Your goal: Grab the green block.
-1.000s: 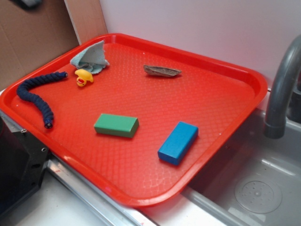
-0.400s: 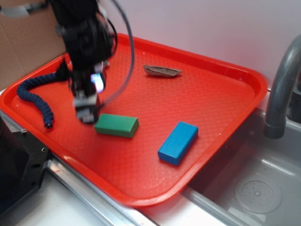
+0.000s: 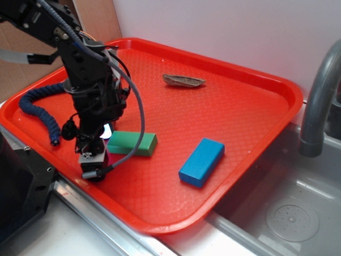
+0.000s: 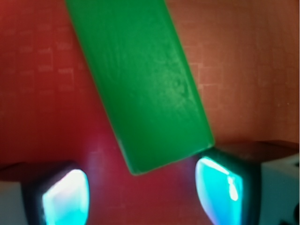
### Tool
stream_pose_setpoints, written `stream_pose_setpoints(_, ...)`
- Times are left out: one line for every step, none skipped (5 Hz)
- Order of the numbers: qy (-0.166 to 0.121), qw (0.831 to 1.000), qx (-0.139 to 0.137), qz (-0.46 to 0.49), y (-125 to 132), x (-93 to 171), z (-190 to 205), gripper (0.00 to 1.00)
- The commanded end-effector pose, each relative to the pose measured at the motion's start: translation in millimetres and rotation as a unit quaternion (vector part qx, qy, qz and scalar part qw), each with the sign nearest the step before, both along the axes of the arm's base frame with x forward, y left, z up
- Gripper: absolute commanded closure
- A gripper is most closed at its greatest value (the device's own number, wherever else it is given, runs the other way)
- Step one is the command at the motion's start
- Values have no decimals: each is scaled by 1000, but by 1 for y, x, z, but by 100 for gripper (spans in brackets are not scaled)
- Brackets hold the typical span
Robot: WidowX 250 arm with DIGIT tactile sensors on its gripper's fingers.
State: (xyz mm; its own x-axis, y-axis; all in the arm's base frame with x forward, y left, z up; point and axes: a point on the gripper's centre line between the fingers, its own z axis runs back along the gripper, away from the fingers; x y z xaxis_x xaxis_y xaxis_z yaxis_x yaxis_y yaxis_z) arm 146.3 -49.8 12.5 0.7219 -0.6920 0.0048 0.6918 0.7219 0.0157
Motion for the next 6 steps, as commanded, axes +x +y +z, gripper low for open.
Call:
stream_pose_setpoints(9,998,-30,61,1,-28,24,0)
stream_pose_setpoints(-27,997,-48,62,0,20,72,0)
stream_pose_setpoints(-32,996,-48,67,-1,45,116,0)
stream_pose_setpoints(-15,1000,-3,18,-16,59,101,0)
stream_pose_setpoints(-24,999,9,-46,-26,51,86,0)
stream_pose_setpoints(-4,999,6,-44,-21,39,63,0)
